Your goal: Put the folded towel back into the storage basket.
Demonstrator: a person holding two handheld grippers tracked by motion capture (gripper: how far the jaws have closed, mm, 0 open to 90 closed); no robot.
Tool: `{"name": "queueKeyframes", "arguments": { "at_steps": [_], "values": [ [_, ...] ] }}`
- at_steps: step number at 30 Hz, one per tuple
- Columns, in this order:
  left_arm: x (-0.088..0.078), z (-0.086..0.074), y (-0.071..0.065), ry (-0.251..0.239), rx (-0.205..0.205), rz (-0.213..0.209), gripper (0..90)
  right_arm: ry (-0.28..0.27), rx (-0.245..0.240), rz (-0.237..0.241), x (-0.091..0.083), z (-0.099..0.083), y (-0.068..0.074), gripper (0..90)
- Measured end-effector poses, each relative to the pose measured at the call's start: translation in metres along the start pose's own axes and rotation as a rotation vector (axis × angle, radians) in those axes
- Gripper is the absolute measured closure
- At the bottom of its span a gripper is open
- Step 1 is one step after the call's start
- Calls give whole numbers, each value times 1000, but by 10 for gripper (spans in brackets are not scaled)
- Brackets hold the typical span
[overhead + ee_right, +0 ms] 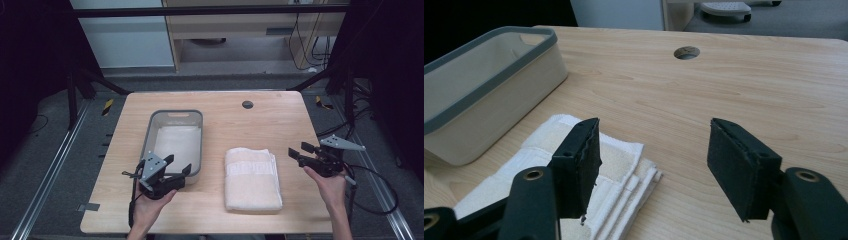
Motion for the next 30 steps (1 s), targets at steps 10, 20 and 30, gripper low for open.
{"name": "queueKeyframes", "arguments": {
  "at_steps": [10, 20, 30],
  "values": [
    [23, -10, -36, 42, 43, -31, 343, 12, -8, 36, 16, 12, 10, 371],
    [44, -31, -62, 89, 75, -42, 349, 11, -12, 53, 25, 17, 13, 362],
    [57, -51, -75, 150, 87, -38, 353, 48, -16, 56, 31, 12, 15, 350]
  ]
}}
Point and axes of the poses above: each handheld gripper's, and its own axes: x roughly forward along the jaws, z roughly out of its top, y roughly to its left, the point moved 10 cm from there along x, roughly forward along the jaws, and after that the axes turned 14 degrees about -x, right-handed, at the moved point
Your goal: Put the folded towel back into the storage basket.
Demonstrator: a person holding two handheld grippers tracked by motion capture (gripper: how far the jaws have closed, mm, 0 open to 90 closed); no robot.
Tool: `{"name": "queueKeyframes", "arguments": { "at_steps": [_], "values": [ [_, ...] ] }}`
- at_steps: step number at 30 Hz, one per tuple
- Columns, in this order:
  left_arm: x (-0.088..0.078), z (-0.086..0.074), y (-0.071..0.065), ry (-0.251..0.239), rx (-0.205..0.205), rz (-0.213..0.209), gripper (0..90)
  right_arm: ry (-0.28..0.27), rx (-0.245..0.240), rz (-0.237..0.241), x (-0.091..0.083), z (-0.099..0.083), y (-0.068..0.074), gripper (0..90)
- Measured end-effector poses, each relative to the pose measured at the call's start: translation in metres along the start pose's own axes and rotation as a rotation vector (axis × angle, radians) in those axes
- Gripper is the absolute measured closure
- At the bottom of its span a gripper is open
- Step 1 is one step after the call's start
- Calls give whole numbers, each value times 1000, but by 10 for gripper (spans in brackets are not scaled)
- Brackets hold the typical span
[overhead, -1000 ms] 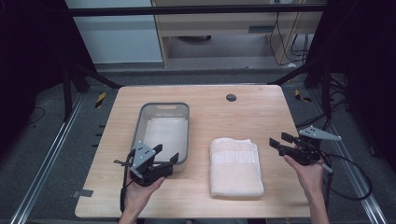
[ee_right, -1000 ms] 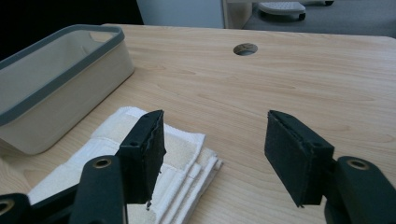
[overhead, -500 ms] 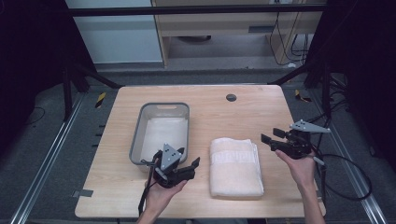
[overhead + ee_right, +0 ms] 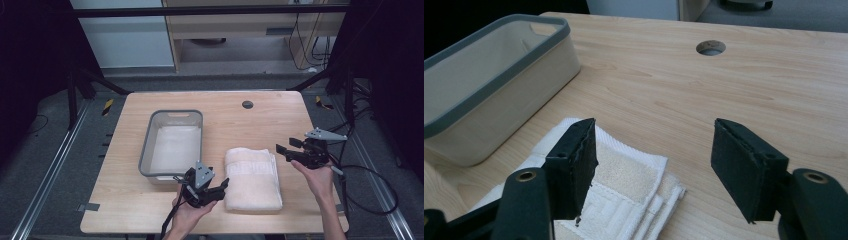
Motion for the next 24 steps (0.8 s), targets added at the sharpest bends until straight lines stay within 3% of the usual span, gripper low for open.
{"name": "queueKeyframes", "arguments": {
  "at_steps": [14, 24],
  "values": [
    [29, -28, -4, 87, -74, -18, 326, 79, -30, 12, 19, -16, 9, 343],
    [38, -42, -5, 130, -110, -21, 263, 125, -42, 23, 33, -26, 16, 342]
  ]
}}
Point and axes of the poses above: each handheld gripper's, and its own axes: x roughly forward along the jaws, z roughly out of its top, y roughly to its left, the point moved 10 cm from there along x, roughly forward along the jaws, and after that the axes turned 14 degrees about -x, right-handed, at the moved point
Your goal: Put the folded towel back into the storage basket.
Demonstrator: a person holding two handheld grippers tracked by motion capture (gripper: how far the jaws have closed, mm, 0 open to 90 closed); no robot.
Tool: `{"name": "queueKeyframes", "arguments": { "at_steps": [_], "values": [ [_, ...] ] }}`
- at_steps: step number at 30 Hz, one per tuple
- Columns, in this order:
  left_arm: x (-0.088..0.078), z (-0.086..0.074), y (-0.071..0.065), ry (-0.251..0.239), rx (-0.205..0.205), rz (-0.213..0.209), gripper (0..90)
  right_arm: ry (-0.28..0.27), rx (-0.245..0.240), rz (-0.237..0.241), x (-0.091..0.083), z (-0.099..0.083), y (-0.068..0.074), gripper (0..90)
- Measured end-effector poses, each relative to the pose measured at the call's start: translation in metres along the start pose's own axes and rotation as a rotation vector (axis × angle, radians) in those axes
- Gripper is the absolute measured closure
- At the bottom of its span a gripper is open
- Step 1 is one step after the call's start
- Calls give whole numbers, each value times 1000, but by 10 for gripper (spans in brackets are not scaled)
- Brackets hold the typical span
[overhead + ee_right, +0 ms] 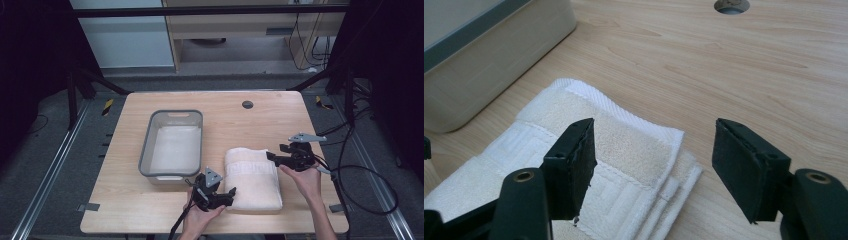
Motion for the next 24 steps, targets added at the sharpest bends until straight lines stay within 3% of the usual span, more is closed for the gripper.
{"name": "queueKeyframes", "arguments": {
  "at_steps": [4, 9, 16, 19, 24],
  "values": [
    [3, -4, -2, 12, -22, -25, 230, -2, 23, 10, 3, -4, 0, 342],
    [5, -5, -5, 11, -24, -40, 203, 25, 14, 10, 10, -15, 1, 342],
    [12, -11, -6, 24, -26, -38, 186, 81, -5, 4, 26, -26, 6, 344],
    [14, -14, -6, 33, -29, -40, 187, 81, 7, 13, 29, -28, 8, 344],
    [20, -21, -6, 58, -62, -54, 188, 96, 25, 15, 34, -38, 7, 342]
  ]
}}
Point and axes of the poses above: each handheld gripper's, and its own axes: x roughly forward along the jaws, z roughly out of its top, y roughly to its left, the point moved 10 cm from there along x, roughly forward along the jaws, and after that the axes turned 14 degrees about -x, right-handed, at the moved point
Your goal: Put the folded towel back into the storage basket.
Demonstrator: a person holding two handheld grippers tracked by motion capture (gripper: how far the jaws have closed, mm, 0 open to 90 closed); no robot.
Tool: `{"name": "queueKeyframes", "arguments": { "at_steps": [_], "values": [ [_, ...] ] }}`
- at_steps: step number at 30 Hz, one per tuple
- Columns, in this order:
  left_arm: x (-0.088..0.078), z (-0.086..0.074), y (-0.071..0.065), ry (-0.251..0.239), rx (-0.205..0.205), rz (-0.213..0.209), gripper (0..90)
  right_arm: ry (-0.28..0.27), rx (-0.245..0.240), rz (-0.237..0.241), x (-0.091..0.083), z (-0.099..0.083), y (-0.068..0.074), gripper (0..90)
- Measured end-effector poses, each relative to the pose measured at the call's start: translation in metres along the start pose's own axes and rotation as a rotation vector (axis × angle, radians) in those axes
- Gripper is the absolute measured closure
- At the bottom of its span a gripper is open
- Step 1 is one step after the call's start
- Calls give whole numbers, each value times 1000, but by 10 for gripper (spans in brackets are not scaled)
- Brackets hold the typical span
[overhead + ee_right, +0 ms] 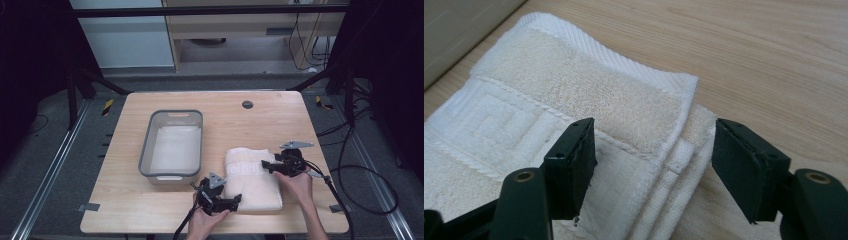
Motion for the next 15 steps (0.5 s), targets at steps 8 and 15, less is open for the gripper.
{"name": "queueKeyframes", "arguments": {
  "at_steps": [8, 15],
  "values": [
    [7, -5, -2, 33, -28, -15, 197, 26, 31, 12, 6, -7, 2, 337],
    [9, -7, -6, 23, -17, -15, 260, 28, 46, 11, 8, -10, 2, 335]
  ]
}}
Point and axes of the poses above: each handheld gripper's, and its own axes: x roughly forward along the jaws, z roughly out of its top, y roughly to its left, the point moved 10 cm from there along x, roughly forward along the jaws, and after that the axes turned 14 degrees about -x, right-handed, at the moved point
